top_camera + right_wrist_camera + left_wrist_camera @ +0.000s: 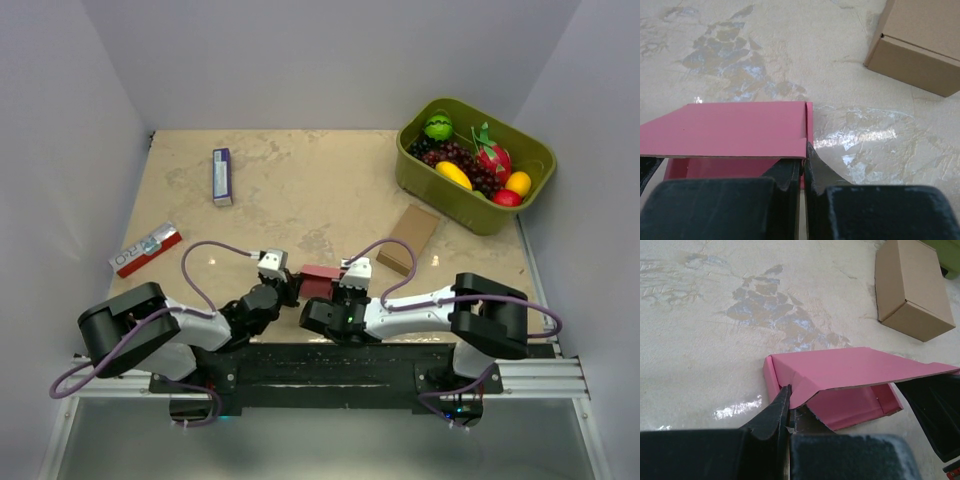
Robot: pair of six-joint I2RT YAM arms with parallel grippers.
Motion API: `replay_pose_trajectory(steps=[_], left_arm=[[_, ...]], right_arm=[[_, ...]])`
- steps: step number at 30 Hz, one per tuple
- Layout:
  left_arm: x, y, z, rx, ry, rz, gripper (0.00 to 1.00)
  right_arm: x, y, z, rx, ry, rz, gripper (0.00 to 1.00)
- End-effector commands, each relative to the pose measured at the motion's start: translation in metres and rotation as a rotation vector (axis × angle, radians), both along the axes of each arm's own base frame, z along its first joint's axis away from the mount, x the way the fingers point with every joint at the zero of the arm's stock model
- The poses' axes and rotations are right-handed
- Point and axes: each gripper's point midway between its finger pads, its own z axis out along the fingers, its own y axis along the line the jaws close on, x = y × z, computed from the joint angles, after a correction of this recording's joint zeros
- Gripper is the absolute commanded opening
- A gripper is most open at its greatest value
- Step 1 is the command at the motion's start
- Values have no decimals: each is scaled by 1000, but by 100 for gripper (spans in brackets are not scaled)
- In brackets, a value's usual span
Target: Fold the paper box
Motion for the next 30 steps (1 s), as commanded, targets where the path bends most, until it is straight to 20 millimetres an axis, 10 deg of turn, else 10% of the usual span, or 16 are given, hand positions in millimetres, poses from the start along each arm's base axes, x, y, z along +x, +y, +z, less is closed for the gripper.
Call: replay_pose_trajectory(steps=[1,12,21,30], left_arm=[[-33,18,-58,226,135,-54,0],[-34,22,-63,324,142,13,0],[-30,32,-64,362,134,51,0],[-30,33,-64,377,131,55,0]], right_arm=[[-22,11,-10,33,73,38,8],[-50,-5,-5,9,87,54,30],[-67,-20,9,5,94,109,72],[-90,9,75,9,21,320,70]])
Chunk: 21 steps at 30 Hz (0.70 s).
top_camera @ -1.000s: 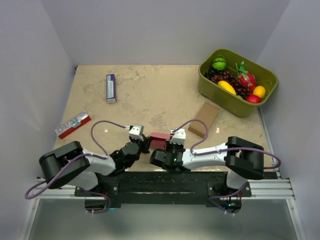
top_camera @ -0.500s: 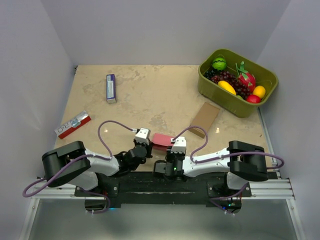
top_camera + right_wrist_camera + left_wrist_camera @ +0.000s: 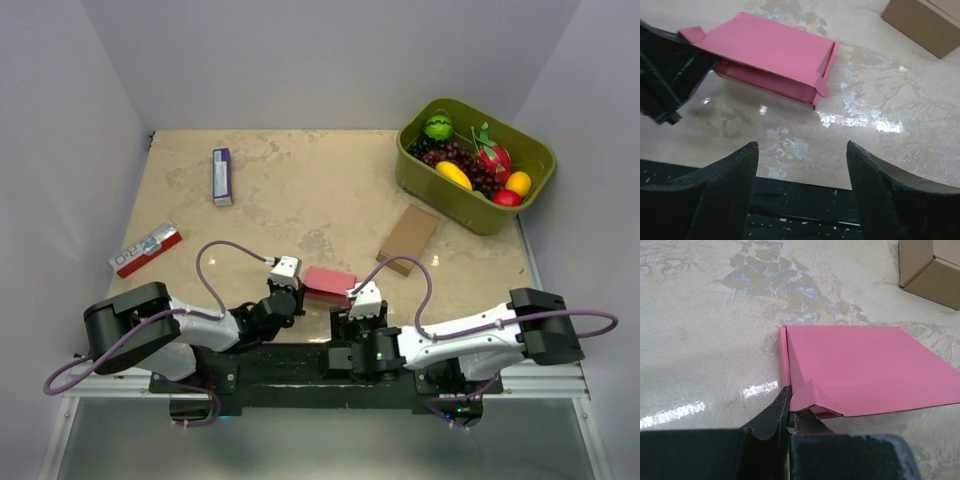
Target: Fold the paper box
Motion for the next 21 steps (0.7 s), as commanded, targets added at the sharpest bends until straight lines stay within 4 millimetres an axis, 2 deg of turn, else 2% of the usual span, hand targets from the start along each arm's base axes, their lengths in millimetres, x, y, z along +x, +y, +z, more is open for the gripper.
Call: replay_pose_trajectory(steps=[1,4,6,7,9,10,16,17,20,21], left_arm=[[-15,35,-44,211,92,9,0],[-15,35,-44,210,92,7,0],[-15,34,-44,211,92,3,0],[-15,34,-44,212,91,3,0],[-16,34,-44,212,92,1,0],[-16,34,-44,211,93,0,0],[-17,34,-43,210,94,-6,0],[-17,34,-43,208,94,-7,0],[-17,33,-42,206,94,-12,0],[-18,32,-42,205,95,-14,0]], right_arm=[[4,28,61,100,-84,101,69],[5,42,88,206,-98,145,64],[11,47,95,244,-86,154,63],[25,50,102,263,-96,140,61],[34,57,95,274,-60,160,60],[50,58,97,288,-70,140,58],[91,70,68,257,-12,116,54],[95,71,55,229,5,113,53],[102,75,40,225,40,113,51],[103,74,26,202,59,110,51]])
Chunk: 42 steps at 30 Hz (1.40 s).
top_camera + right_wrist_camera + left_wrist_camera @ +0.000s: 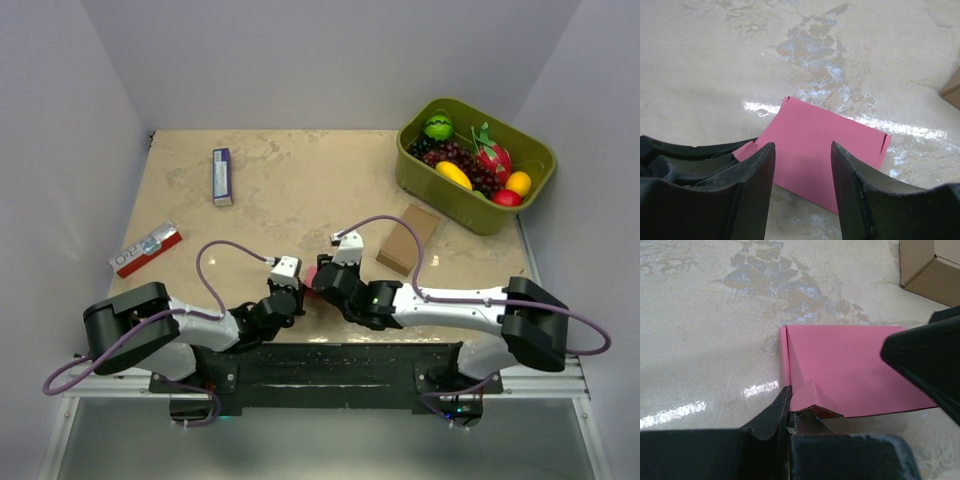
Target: Fold the paper box
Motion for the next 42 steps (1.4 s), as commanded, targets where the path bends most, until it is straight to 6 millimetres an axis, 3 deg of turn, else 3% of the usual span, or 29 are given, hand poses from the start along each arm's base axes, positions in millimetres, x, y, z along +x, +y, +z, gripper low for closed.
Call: replay_pose_trajectory(steps=[1,3,6,10,12,19,24,31,39,42], left_arm=[[-18,32,-42,200,93,-17,0],[-18,30,-40,198,90,-30,0],[-19,27,-33,186,89,-44,14],[-26,31,-30,173,107,-65,46],[-31,33,-26,146,116,-70,55],[-52,45,-24,77,197,-79,62],[-63,38,3,-46,203,-133,64],[-74,43,23,-52,243,-162,65],[-64,23,110,-266,112,-187,68],[-54,19,121,-239,77,-174,73]], right_arm=[[9,22,-7,52,30,50,51],[8,20,-28,31,66,43,50],[4,21,-45,35,107,44,49],[1,22,-67,24,146,39,47],[0,20,-73,22,157,28,46],[-3,11,-93,5,179,-10,44],[-1,-2,-100,0,163,-68,42],[-1,-13,-104,-21,134,-121,40],[-9,-17,-117,-79,123,-152,40],[-12,-15,-119,-104,112,-156,40]])
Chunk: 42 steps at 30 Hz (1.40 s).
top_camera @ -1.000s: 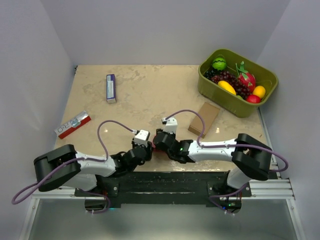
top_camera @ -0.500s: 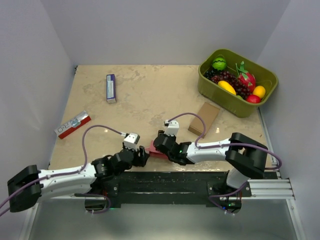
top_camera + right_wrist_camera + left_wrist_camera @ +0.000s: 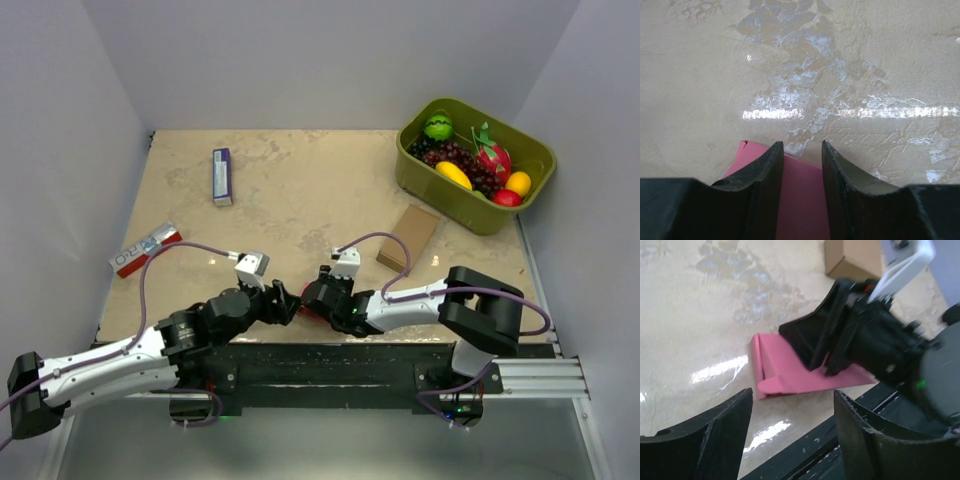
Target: Fold the paper box
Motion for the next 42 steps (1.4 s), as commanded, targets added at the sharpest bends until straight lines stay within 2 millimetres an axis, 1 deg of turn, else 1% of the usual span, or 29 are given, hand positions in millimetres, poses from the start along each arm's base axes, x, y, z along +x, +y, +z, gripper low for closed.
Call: replay_pose_trajectory(steps=[1,2,3,4,5,6,7,8,9,10,12,13,15,17,19,20,22,23,24,25,26,28,34,36,37,38,39,41,42], left_arm=[[15,-12,38,-28,-69,17,74],[18,-14,31,17,-68,16,74],[22,-17,34,12,-79,14,74],[27,-17,32,20,-81,20,74],[31,-18,24,50,-78,16,74],[31,-22,20,41,-71,-6,72],[41,-21,15,45,-64,13,71],[39,-20,2,55,-42,-10,68],[49,-18,3,29,-47,9,67],[50,-18,-6,31,-31,3,66],[50,-22,-15,11,-21,-19,64],[49,-24,-24,30,2,-30,63],[42,-31,-32,23,32,-78,61],[34,-34,-44,7,69,-104,61],[29,-33,-46,-31,85,-101,61],[25,-30,-52,-35,94,-100,61],[21,-28,-52,-62,101,-97,61],[17,-25,-59,-62,114,-99,61],[16,-24,-61,-67,118,-98,61],[9,-20,-71,-63,145,-103,61],[8,-21,-72,-75,145,-107,61],[1,-18,-82,-79,166,-118,59],[-11,-7,-108,1,184,-126,54],[-12,-4,-113,31,179,-128,52],[-11,-1,-116,47,179,-118,47],[-11,0,-117,55,177,-118,45],[-12,1,-121,71,180,-117,42],[-12,1,-124,79,178,-123,36],[-14,2,-128,95,186,-127,35]], right_arm=[[-20,-21,-33,-155,62,-6,40],[-20,-20,-34,-158,63,-6,40],[-21,-20,-35,-160,64,-5,40],[-22,-20,-35,-162,64,-4,40],[-22,-20,-36,-164,65,-4,40],[-23,-20,-36,-164,67,-4,40],[-23,-19,-36,-164,64,-5,40],[-23,-20,-35,-163,64,-6,40],[-23,-20,-35,-163,64,-4,40],[-23,-20,-35,-162,63,-6,40],[-24,-20,-35,-162,64,-5,40],[-24,-20,-36,-162,66,-5,40],[-24,-21,-37,-166,68,-6,40],[-24,-19,-37,-163,68,-5,40],[-24,-19,-38,-164,68,-5,40],[-24,-18,-39,-166,71,-5,40],[-24,-20,-40,-170,70,-9,40],[-24,-20,-40,-168,72,-9,40],[-24,-20,-40,-170,70,-10,40],[-24,-20,-41,-175,71,-10,40],[-24,-20,-42,-171,73,-9,40],[-24,-19,-43,-177,74,-8,40],[-25,-19,-44,-175,79,-10,40],[-24,-17,-42,-169,76,-9,41],[-24,-19,-40,-179,76,-6,42],[-24,-17,-35,-169,71,-5,43],[-23,-16,-31,-165,68,-1,47],[-23,-17,-22,-175,63,11,52],[-23,-16,-11,-154,54,13,58]])
